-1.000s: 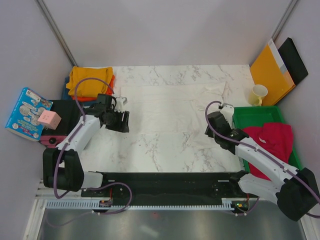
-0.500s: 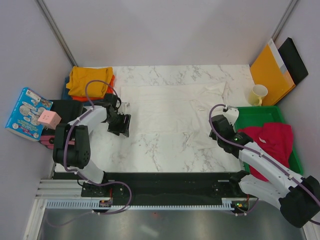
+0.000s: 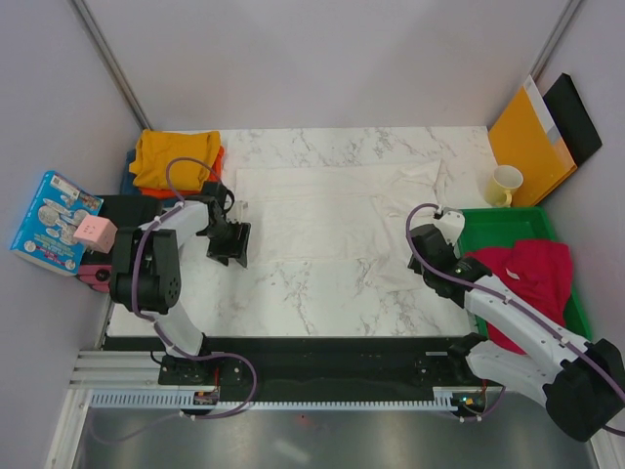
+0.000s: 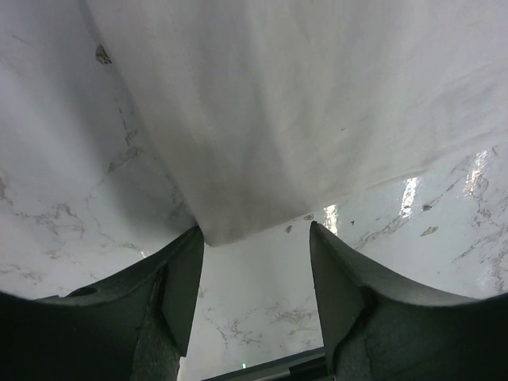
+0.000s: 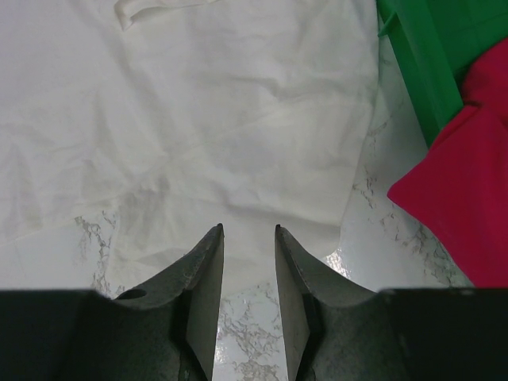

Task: Fold and stack the t-shirts
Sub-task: Fold the tshirt

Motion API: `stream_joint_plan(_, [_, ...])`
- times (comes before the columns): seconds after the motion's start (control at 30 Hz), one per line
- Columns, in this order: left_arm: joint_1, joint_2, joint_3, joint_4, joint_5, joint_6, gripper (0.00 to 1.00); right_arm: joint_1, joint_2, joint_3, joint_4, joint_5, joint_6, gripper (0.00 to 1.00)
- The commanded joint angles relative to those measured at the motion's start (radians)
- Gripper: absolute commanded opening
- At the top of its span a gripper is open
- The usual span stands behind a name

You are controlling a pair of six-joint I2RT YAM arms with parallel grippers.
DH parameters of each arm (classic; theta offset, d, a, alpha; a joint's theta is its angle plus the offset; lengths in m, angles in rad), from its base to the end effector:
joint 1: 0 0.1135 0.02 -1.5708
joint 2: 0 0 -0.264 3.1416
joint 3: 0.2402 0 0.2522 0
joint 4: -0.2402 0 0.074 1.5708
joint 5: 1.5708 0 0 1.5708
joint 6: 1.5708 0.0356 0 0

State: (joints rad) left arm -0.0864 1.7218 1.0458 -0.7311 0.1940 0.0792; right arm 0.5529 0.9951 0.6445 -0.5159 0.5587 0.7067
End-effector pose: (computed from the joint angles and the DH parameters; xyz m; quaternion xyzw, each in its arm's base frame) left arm 0.3044 -0.0333 0.1606 0.0899 0.9879 -0.0968 0.0810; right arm 0.1753 0.0860 0.2278 0.1641 0.8923 -0.0139 0.4204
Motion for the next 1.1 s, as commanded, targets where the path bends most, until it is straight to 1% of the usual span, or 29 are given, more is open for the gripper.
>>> stream_joint_plan(0.0, [0.002, 0.048, 0.031, -0.005, -0.005, -0.010, 0.61, 0.005, 0.004, 0.015, 0.017, 0.023, -0.007, 0.40])
stream_joint_plan(0.03, [0.002, 0.054, 0.033, -0.008, -0.002, -0.010, 0.58, 0.004, 0.005, 0.018, 0.017, 0.024, -0.007, 0.40])
stream_joint_plan(0.07, [0.004, 0.055, 0.033, -0.010, 0.004, -0.009, 0.53, 0.004, 0.005, 0.021, 0.017, 0.023, -0.009, 0.40])
stream_joint_plan(0.1, [0.002, 0.053, 0.031, -0.011, 0.021, -0.006, 0.38, 0.004, 0.004, 0.021, 0.016, 0.024, -0.007, 0.40])
stream_joint_plan(0.17, [0.002, 0.048, 0.030, -0.011, 0.030, -0.001, 0.23, 0.005, 0.004, 0.021, 0.016, 0.024, -0.004, 0.40])
stream_joint_plan(0.2, [0.002, 0.044, 0.028, -0.013, 0.039, 0.001, 0.13, 0.004, 0.005, 0.020, 0.016, 0.029, -0.004, 0.39])
stream_joint_plan(0.3, [0.002, 0.036, 0.028, -0.016, 0.045, 0.002, 0.02, 0.004, 0.004, 0.014, 0.005, 0.053, 0.022, 0.39])
stream_joint_plan(0.43, [0.002, 0.019, 0.026, -0.017, 0.050, 0.007, 0.02, -0.002, 0.025, 0.012, -0.030, 0.095, 0.065, 0.41])
stream_joint_plan(0.57, [0.002, -0.014, 0.019, -0.016, 0.071, 0.016, 0.02, -0.031, 0.105, 0.004, -0.052, 0.055, 0.066, 0.43])
stream_joint_plan(0.67, [0.002, -0.045, 0.017, -0.013, 0.090, 0.021, 0.02, -0.042, 0.155, 0.012, -0.049, 0.066, 0.079, 0.45])
stream_joint_plan(0.8, [0.002, -0.079, 0.013, -0.008, 0.104, 0.021, 0.02, -0.065, 0.236, 0.012, -0.004, 0.037, 0.066, 0.46])
stream_joint_plan(0.97, [0.002, -0.090, 0.007, -0.008, 0.104, 0.021, 0.02, -0.080, 0.286, 0.052, 0.069, -0.023, 0.054, 0.46])
stream_joint_plan(1.07, [0.002, -0.088, 0.011, -0.010, 0.104, 0.021, 0.02, -0.080, 0.293, 0.089, 0.045, -0.048, 0.056, 0.47])
